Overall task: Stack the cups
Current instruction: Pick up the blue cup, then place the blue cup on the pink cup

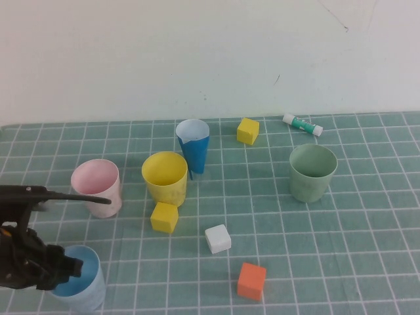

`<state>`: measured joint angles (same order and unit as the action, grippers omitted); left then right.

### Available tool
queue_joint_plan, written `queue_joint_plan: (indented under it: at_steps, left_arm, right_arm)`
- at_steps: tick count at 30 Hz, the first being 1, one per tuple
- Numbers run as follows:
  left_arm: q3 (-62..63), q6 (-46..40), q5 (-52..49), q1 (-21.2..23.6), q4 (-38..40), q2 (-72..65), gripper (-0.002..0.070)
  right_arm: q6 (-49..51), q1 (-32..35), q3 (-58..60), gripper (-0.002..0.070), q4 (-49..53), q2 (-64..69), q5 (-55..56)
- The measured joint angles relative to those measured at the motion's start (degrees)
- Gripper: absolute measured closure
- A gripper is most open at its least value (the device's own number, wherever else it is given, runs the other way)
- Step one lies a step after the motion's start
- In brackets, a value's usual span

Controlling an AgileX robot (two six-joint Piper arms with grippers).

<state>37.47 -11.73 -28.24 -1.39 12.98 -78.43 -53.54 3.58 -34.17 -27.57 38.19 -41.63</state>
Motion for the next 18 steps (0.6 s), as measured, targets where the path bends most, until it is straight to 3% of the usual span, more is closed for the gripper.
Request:
queue_joint_plan:
  at_steps: [7,18]
  left_arm:
    - [3.5,0.11,-2.47,0.0,2.05,-3.95,0.0633]
    - [21.59,-0.06,-9.46,0.0,2.05,-3.01,0.0663]
  right_arm:
    - [-0.6,0.0,1.02,0.0679,-0.02,0.0,0.1]
    - [-1.07,0.0,1.02,0.0679,-0.36,0.0,0.21]
